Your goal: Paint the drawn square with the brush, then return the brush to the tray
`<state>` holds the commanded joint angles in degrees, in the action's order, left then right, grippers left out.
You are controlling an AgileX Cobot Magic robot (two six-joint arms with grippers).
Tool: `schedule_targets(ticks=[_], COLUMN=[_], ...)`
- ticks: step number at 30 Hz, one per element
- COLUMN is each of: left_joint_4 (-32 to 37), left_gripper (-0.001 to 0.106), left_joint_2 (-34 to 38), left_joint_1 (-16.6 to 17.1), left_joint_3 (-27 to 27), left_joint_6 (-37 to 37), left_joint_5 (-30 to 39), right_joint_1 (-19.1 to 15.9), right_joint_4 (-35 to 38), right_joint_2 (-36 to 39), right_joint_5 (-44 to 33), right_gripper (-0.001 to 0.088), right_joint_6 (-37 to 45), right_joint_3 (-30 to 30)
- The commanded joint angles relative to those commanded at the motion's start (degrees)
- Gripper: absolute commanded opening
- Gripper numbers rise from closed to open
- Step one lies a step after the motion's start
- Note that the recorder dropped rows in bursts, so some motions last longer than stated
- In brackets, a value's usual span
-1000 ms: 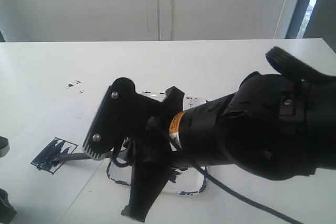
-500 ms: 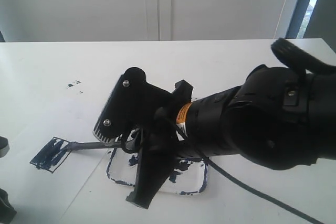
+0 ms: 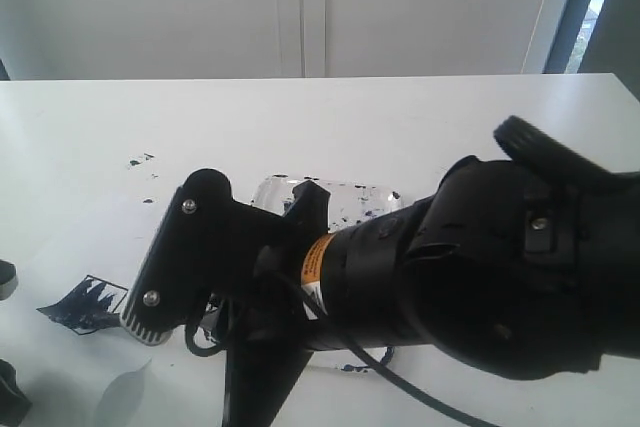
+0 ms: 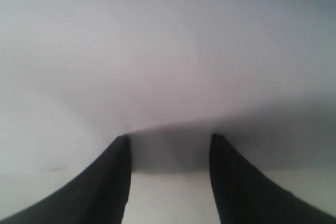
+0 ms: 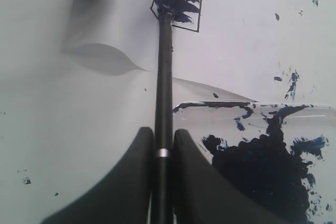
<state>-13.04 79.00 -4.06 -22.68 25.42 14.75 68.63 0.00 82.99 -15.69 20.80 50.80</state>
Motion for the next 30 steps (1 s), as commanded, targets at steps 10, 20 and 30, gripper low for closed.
schedule_targets(ticks=[10,20,30], left_joint_4=[0.0,0.0,0.0], left_gripper=[0.052,0.052,0.052], left_joint_2=[0.0,0.0,0.0], left_joint_1=[0.0,0.0,0.0], left_joint_3=[0.0,0.0,0.0], left_joint_6=[0.0,0.0,0.0], left_joint_5=[0.49,0.37,0.37], right_joint_1=[-2.01,-2.46,-2.36], right_joint_4=[-2.46,-2.85,0.35], right_joint_2=[-4.66,-6.44,-3.9], right_joint_5=[4.58,1.59,0.06], right_gripper=[0.0,0.0,0.0], right_joint_6=[0.0,-0.15,-0.38], right_joint_3=[0.0,0.0,0.0])
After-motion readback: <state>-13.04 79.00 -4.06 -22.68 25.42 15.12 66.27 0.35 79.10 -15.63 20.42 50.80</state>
